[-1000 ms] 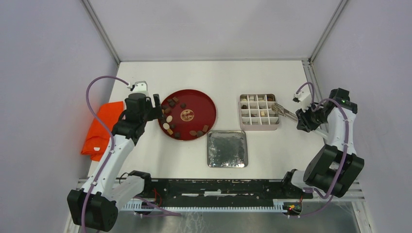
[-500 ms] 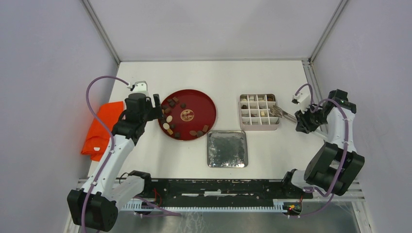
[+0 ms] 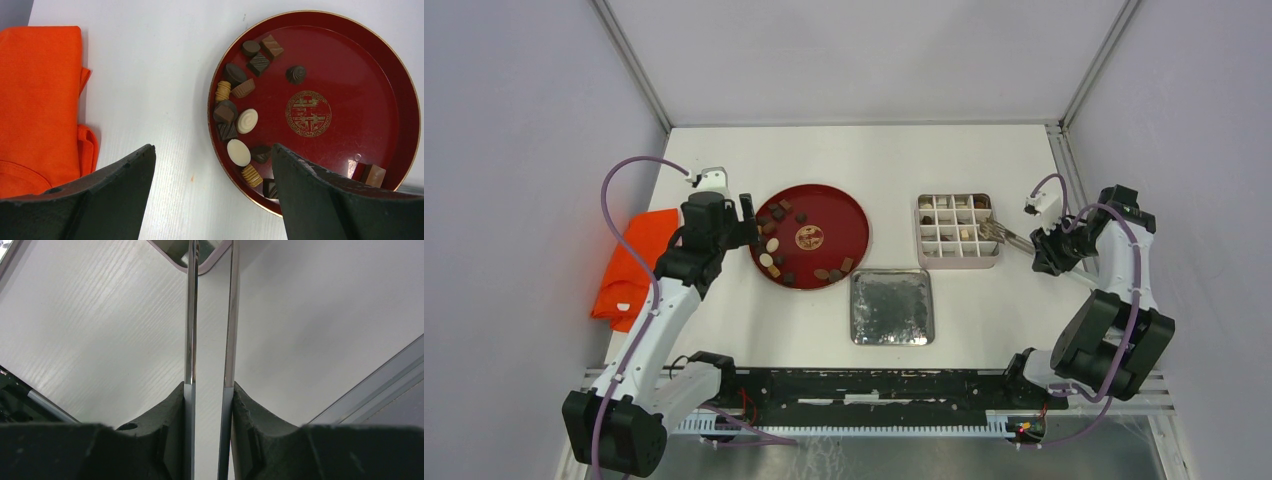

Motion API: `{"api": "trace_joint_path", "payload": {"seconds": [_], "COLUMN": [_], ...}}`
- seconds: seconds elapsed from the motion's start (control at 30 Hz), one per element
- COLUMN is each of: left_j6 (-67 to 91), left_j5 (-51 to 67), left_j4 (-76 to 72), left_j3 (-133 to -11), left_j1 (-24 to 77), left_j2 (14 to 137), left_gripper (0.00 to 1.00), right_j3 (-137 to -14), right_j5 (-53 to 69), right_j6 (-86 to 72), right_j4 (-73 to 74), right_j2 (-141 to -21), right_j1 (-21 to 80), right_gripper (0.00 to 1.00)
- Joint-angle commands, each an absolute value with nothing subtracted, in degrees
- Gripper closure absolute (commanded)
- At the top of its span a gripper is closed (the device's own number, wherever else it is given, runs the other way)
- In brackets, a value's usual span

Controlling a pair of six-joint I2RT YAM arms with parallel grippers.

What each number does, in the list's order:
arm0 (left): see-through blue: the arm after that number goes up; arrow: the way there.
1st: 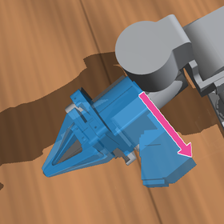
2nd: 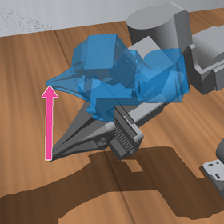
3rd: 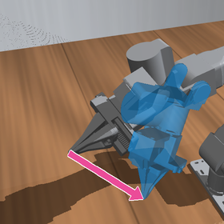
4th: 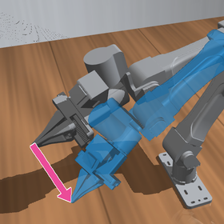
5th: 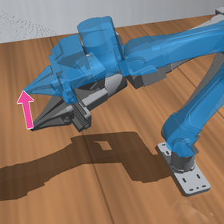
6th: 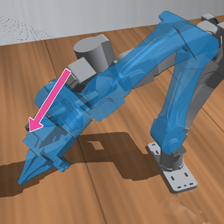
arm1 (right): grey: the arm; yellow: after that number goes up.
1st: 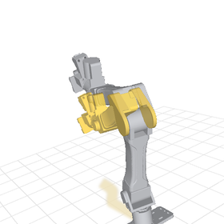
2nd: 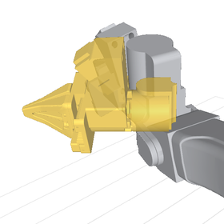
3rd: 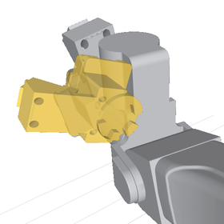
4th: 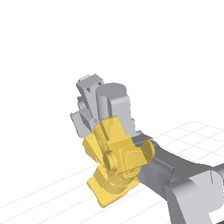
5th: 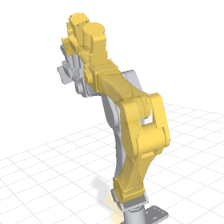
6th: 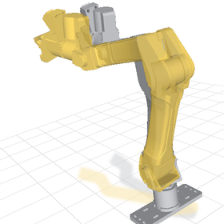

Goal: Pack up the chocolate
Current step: Place the fake chocolate in the packing box.

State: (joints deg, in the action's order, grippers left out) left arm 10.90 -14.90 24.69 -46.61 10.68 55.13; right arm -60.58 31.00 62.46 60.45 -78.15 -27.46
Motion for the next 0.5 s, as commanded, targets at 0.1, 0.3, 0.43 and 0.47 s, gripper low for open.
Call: {"api": "trace_joint_path", "payload": {"seconds": [0.1,0.3,0.43,0.47], "left_j6": [8.48,8.49,8.51,8.52], "left_j5": [-14.60,-14.59,-14.59,-14.59], "left_j4": [22.85,22.83,22.77,22.74], "left_j3": [-46.85,-46.86,-46.85,-46.85], "left_j1": [10.50,10.46,10.46,10.42], "left_j2": [55.06,55.01,55.00,55.02], "left_gripper": [0.09,0.09,0.09,0.09], "right_j3": [-60.82,-61.61,-62.58,-62.83], "right_j5": [32.32,32.75,34.94,35.81], "right_j6": [63.22,63.54,65.04,65.58], "right_j4": [59.65,60.53,62.73,63.35], "right_j2": [-78.08,-78.04,-77.37,-77.23], "right_j1": [-27.71,-27.75,-27.69,-27.69], "right_gripper": [0.61,0.60,0.62,0.63]}}
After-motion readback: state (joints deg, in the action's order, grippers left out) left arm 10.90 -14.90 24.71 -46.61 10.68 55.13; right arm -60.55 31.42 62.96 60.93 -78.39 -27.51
